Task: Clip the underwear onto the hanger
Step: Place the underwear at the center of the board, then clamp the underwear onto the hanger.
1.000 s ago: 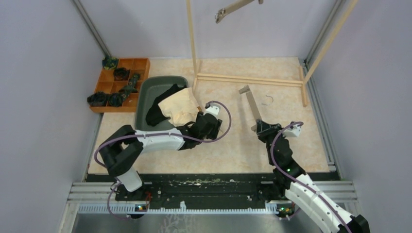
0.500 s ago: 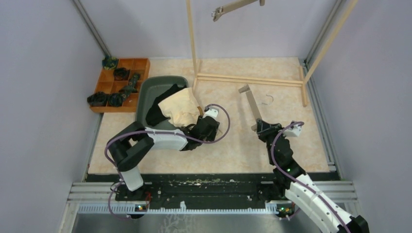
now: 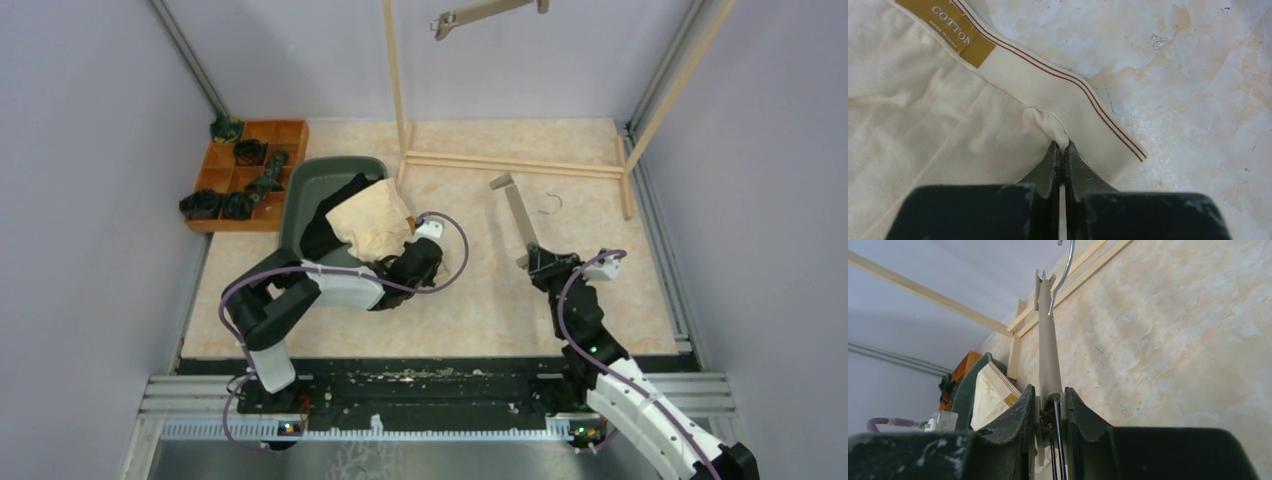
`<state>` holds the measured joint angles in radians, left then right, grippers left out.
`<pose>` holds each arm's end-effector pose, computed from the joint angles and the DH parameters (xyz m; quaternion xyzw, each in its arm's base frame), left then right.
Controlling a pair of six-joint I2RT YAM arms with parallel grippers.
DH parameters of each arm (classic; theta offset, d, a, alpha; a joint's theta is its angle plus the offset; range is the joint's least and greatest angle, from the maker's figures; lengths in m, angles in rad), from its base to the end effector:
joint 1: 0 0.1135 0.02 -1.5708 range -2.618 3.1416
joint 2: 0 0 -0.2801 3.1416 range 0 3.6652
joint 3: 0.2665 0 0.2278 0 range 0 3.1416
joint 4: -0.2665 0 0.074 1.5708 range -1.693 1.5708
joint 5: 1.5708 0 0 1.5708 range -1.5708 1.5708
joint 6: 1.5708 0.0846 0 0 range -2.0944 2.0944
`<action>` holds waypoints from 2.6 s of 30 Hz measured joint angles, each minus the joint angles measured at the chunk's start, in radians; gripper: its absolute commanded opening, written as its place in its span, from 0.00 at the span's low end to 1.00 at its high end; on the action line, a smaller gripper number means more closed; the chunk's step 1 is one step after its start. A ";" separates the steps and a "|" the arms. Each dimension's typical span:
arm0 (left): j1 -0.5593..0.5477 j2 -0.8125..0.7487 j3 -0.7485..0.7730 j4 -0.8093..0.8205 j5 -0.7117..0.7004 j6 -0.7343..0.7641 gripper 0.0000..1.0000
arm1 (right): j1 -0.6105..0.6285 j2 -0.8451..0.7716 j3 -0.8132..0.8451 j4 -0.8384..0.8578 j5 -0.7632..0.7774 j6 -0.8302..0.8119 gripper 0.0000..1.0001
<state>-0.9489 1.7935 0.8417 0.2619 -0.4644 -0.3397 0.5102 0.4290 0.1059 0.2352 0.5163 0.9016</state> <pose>0.2485 -0.2816 0.1473 0.1704 0.8692 -0.0828 0.4567 0.1423 0.0318 0.2042 0.3078 0.6659 0.2803 0.6191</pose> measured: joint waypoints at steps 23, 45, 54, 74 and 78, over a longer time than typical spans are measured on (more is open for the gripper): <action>0.000 -0.262 -0.110 0.085 0.266 0.097 0.00 | -0.003 0.336 -0.098 0.504 -0.088 0.177 0.00; 0.000 -0.262 0.043 0.087 0.317 0.119 0.00 | -0.003 0.640 -0.038 0.797 -0.057 0.267 0.00; 0.003 -0.262 0.048 0.127 0.349 0.085 0.00 | -0.003 0.773 -0.033 0.953 -0.061 0.305 0.00; 0.009 -0.262 0.048 0.166 0.399 0.067 0.00 | -0.003 1.007 -0.019 1.226 -0.121 0.404 0.00; 0.009 -0.262 0.048 0.166 0.399 0.067 0.00 | -0.003 1.014 -0.019 1.242 -0.124 0.412 0.00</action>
<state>-0.9398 1.5314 0.8902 0.4278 -0.0654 -0.2729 0.5072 1.4433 0.0868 1.4769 0.3927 1.3140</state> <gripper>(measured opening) 0.017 0.200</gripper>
